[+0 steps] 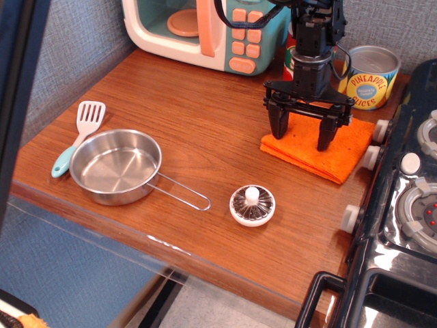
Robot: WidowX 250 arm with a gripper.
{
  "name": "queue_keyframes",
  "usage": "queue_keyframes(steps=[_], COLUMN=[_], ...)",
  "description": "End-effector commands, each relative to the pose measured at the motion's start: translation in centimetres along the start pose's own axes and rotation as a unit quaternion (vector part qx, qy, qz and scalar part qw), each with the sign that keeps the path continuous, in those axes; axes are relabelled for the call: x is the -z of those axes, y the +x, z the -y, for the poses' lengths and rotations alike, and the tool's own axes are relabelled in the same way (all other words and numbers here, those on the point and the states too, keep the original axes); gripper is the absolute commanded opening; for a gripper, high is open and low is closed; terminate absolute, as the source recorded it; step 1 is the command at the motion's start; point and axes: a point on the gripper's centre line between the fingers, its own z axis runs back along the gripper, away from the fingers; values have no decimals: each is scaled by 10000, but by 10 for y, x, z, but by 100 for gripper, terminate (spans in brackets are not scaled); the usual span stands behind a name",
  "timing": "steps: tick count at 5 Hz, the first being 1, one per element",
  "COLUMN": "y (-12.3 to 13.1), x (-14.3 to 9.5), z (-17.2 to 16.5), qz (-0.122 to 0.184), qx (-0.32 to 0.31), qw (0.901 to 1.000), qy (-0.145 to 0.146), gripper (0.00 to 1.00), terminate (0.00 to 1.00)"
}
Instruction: Move the orange towel in front of the cans
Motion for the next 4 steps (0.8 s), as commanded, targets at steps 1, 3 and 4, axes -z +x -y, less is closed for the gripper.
queue_keyframes(steps=[1,3,4], y=[-11,-47,-54], x=[-100,-131,-132], z=[6,-16,-25], qz=[842,893,912], qx=[235,28,-42], qw=[9960,9946,9944], qy=[157,528,537], gripper=[100,100,100], terminate=[0,0,0])
